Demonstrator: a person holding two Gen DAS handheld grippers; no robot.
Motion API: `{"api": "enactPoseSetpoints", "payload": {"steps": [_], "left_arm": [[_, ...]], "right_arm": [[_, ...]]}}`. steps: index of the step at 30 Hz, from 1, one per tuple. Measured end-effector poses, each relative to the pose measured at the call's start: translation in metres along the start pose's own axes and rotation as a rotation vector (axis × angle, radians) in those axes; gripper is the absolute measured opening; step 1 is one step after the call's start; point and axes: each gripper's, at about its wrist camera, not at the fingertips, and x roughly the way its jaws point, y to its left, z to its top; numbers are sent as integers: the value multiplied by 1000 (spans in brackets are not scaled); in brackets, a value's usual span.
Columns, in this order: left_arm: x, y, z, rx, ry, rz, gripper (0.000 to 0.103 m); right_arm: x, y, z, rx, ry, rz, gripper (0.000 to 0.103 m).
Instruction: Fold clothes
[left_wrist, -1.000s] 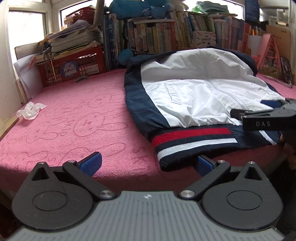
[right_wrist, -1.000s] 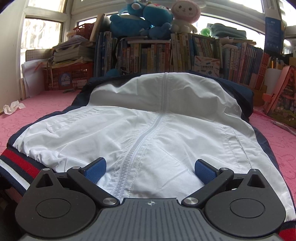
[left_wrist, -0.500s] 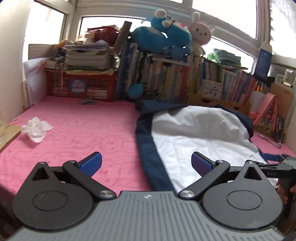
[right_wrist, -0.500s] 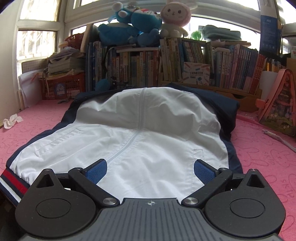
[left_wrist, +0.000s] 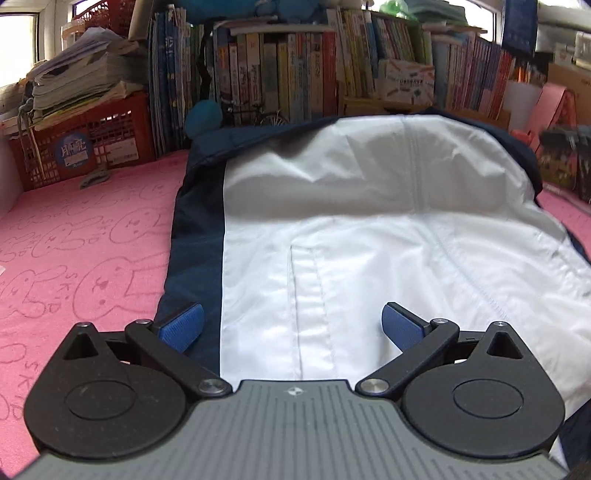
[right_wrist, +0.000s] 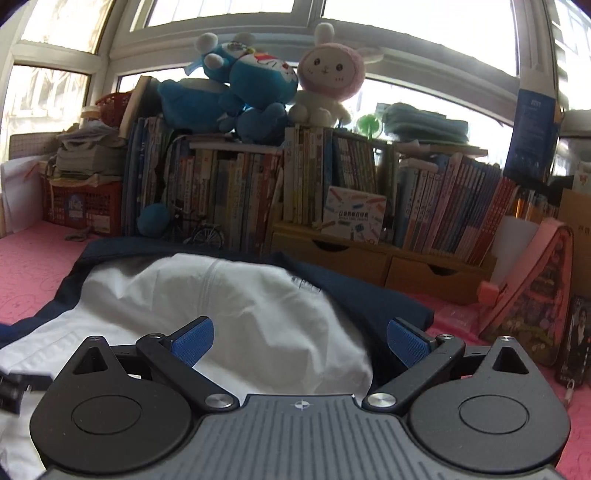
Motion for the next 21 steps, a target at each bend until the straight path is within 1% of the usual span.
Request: {"api": "enactPoseSetpoints", "payload": {"steps": [1,5,6,8,9,10,11,18,19,20,21], "left_arm": [[0,2,-2,-11,6,-7,103],[2,2,-4,-16,21,-16,103],[2,2,-4,-16,21,-17,103],[2,1,-4,-17,20,-15,103],[2,1,-4,-18,19,-15,103],[2,1,-3,-18,19,-15,103],[2,1,-3,-19,19,-16,103],[2,1,-2,-24,19,-20,103],[2,1,-2,-25,18,-21,103],[2,2,-2,-27,17,-23,103],[2,2,-1,-30,16,-25,103]], "right_arm": [[13,-2,12,-4,-6,-7,101],[87,0,58,193,91,121,101],[106,1,64,291,136,205,101],[140,13,69,481,224,345,101],[159,23,70,549,276,388,101],[178,35,70,606,329,396,102],[192,43,70,629,357,369,102],[286,79,62,611,559,26,103],[299,84,60,607,587,-24,101],[311,89,59,603,604,-69,98],[310,91,60,598,565,-80,88]]}}
